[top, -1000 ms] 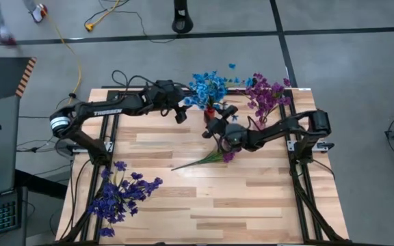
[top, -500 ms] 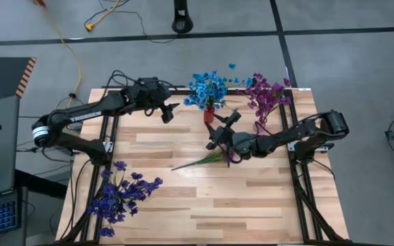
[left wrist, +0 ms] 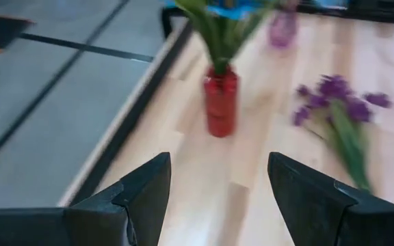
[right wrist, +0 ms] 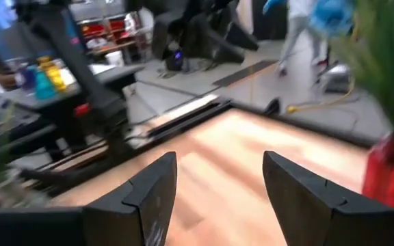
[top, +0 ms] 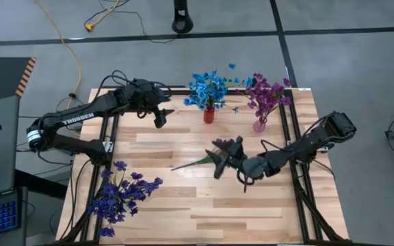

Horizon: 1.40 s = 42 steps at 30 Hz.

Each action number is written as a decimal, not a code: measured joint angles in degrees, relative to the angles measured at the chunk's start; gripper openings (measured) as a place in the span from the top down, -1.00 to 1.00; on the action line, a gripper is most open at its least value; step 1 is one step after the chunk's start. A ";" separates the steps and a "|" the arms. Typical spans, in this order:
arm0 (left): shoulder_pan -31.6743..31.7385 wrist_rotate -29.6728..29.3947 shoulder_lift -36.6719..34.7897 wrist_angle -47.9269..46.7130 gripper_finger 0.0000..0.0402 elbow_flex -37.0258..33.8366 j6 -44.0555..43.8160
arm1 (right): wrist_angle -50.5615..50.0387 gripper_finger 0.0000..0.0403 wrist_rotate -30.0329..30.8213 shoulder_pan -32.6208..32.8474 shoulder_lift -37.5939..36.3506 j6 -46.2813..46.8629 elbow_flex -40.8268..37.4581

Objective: Sort flowers into vase by color
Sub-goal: Put the violet flowers into the violet vase

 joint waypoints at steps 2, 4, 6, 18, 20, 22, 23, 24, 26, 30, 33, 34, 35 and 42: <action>-0.70 1.73 0.12 -0.89 -0.16 0.00 -0.51 | -1.99 -0.21 -0.01 1.33 0.00 2.45 0.00; -1.82 3.04 0.15 -1.74 -0.16 -0.03 -1.84 | -2.61 -0.21 -0.02 2.44 0.04 3.46 0.00; -3.38 4.66 0.15 -1.71 -0.16 -0.04 -2.85 | -2.53 -0.21 0.00 3.18 0.04 3.56 0.00; -17.12 5.43 8.95 2.44 -0.16 -0.11 -6.23 | -2.23 -0.21 -0.04 4.47 0.04 3.12 0.00; -18.90 4.42 11.64 4.03 -0.16 -0.11 -6.52 | -2.37 -0.21 -0.04 4.54 0.04 3.12 0.00; -20.44 3.48 14.08 4.88 -0.16 -0.11 -6.49 | -2.51 -0.21 -0.05 4.72 0.04 3.12 0.00; -21.14 3.39 15.22 5.47 -0.16 -0.11 -6.51 | -2.50 -0.21 -0.04 4.86 0.04 3.08 0.00; -21.79 3.31 16.19 6.02 -0.16 -0.11 -6.56 | -2.47 -0.21 -0.04 5.05 0.04 3.06 0.00; -23.10 3.32 18.28 6.53 -0.16 -0.11 -6.98 | -2.66 -0.21 -0.04 5.77 -0.19 2.89 0.00; -25.38 2.51 22.52 8.58 -0.16 -0.11 -7.31 | -2.43 -0.21 0.01 8.07 -1.57 -2.53 0.00; -26.80 1.69 26.02 10.31 -0.16 -0.11 -7.49 | -2.66 -0.21 0.02 10.08 -3.01 -5.74 0.00; -27.20 1.13 27.26 11.34 -0.16 -0.11 -7.34 | -2.64 -0.21 0.02 10.71 -3.58 -6.39 0.00; -27.67 0.51 28.35 12.41 -0.16 -0.11 -7.28 | -2.65 -0.21 0.01 11.46 -4.16 -7.16 0.00; -29.41 -4.11 33.56 17.62 -0.16 -0.11 -7.36 | -4.06 -0.21 0.08 14.61 -6.57 -7.39 0.00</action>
